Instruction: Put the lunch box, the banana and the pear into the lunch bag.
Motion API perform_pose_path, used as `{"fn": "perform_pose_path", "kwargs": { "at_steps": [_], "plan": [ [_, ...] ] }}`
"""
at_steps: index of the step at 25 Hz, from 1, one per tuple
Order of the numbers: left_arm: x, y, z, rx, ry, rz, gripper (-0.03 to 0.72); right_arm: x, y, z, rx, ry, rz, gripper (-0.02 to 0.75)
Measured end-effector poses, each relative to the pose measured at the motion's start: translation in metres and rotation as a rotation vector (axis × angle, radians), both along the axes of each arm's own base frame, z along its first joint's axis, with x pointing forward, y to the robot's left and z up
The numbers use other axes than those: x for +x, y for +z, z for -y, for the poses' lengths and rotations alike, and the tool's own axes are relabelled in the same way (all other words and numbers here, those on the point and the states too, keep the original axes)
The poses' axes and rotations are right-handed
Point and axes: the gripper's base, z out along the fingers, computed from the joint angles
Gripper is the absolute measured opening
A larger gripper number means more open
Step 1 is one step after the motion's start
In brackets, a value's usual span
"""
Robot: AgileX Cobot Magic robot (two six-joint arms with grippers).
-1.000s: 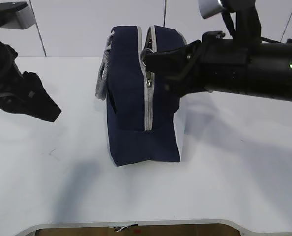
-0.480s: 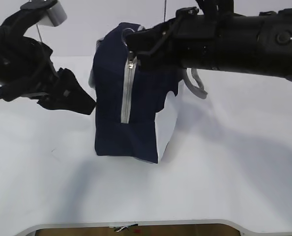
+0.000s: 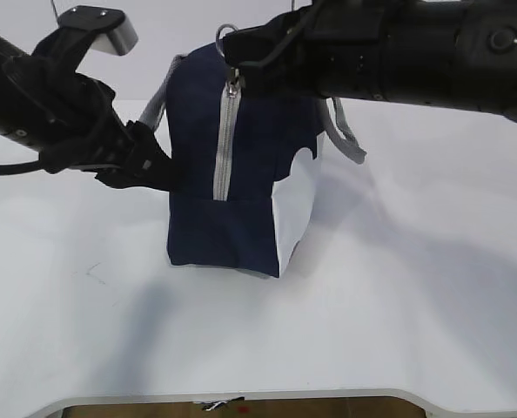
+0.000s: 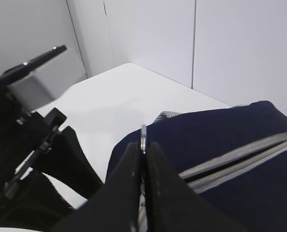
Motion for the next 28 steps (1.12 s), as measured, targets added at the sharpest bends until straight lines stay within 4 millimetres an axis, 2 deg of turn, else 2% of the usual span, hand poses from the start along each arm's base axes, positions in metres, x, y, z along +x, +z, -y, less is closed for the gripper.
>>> {"fn": "perform_pose_path", "kwargs": {
  "at_steps": [11,13,17,18,24,28],
  "plan": [
    [0.004,-0.004,0.007,-0.073,0.003,-0.023,0.383,0.000,0.000,0.000,0.003,-0.001,-0.003,0.017],
    [0.007,-0.009,0.008,-0.073,0.011,-0.029,0.335,0.000,0.000,0.000,0.004,-0.001,-0.004,0.017],
    [0.009,-0.012,0.009,-0.066,0.008,-0.015,0.080,0.000,0.000,0.000,0.003,-0.002,-0.005,0.017],
    [0.009,-0.012,0.009,-0.061,0.002,-0.009,0.046,0.000,0.000,0.000,0.003,-0.002,-0.005,0.017],
    [0.004,-0.011,0.005,0.014,-0.067,0.010,0.011,0.002,0.000,0.001,-0.010,-0.025,-0.012,0.017],
    [0.000,-0.009,0.000,0.084,-0.121,0.025,0.009,0.007,0.009,0.003,-0.024,-0.064,0.009,0.017]
  ]
}}
